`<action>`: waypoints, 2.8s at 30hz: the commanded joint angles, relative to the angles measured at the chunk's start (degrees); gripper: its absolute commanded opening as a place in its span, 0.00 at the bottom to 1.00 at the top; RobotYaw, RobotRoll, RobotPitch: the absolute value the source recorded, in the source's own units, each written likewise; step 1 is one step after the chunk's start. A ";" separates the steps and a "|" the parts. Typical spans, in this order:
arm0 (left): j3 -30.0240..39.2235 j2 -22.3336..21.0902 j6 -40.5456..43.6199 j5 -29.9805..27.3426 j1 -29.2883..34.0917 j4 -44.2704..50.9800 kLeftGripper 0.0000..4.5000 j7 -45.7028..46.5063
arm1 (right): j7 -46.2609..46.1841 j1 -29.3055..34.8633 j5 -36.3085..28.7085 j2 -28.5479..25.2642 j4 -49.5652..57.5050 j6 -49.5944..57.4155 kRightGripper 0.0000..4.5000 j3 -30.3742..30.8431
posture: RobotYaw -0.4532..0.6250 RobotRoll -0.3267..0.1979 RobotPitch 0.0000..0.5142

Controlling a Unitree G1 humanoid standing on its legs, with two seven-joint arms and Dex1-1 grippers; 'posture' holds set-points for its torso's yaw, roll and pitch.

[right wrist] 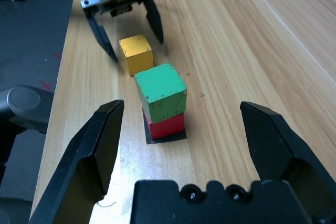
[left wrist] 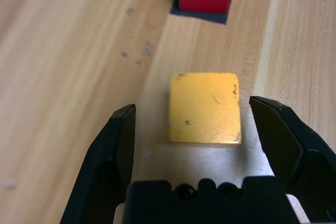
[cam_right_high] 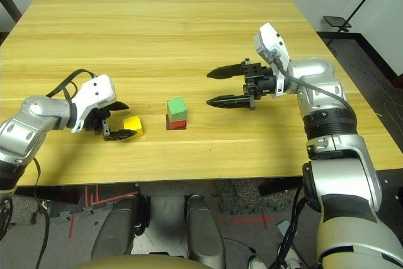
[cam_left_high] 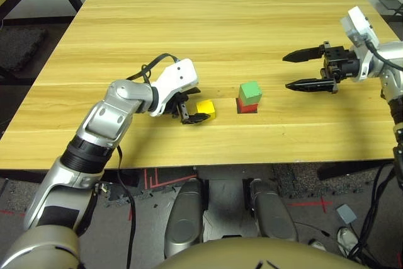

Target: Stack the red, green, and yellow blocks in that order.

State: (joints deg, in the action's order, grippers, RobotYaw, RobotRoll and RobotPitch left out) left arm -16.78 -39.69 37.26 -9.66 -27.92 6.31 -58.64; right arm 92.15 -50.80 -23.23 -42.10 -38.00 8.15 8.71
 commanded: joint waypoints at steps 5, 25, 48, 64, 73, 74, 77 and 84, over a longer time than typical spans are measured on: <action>0.80 2.63 5.63 -1.16 0.56 3.00 0.43 3.52 | 0.35 0.55 0.58 -0.34 0.55 0.26 1.00 -0.66 | 0.63 0.58 0.24; 3.31 8.10 32.68 -11.98 -27.79 8.57 0.43 9.83 | 0.35 4.01 0.43 -0.58 1.97 0.51 1.00 -1.62 | 0.63 0.70 0.24; -6.97 14.08 30.72 -11.07 -29.49 2.18 0.43 11.79 | -0.81 9.09 0.86 -0.84 8.24 4.04 1.00 -5.45 | 0.58 0.75 0.25; -9.29 14.34 24.38 -8.16 -27.86 -2.26 0.43 11.55 | -0.99 10.13 0.73 -1.70 9.33 4.90 1.00 -6.54 | 0.55 0.74 0.29; -10.47 13.88 22.92 -7.01 -27.26 -2.53 0.43 10.40 | -1.28 10.29 0.82 -2.15 9.32 5.09 1.00 -6.96 | 0.55 0.74 0.30; -10.48 13.92 23.00 -6.98 -27.26 -2.41 0.43 10.31 | -1.28 10.31 0.83 -2.15 9.31 5.08 1.00 -6.96 | 0.55 0.74 0.30; -10.51 14.06 23.29 -7.00 -27.34 -2.02 0.43 10.07 | -1.31 10.34 0.84 -2.08 9.26 5.08 1.00 -6.92 | 0.55 0.74 0.30; -10.42 14.48 24.47 -7.54 -27.77 -0.49 0.43 9.80 | -1.25 10.39 1.12 -2.00 8.89 4.90 1.00 -6.99 | 0.56 0.75 0.30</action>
State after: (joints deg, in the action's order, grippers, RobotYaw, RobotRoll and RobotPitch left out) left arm -26.21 -25.50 60.99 -17.17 -55.65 4.38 -48.54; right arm 90.77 -41.18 -22.89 -43.58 -29.18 13.16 2.05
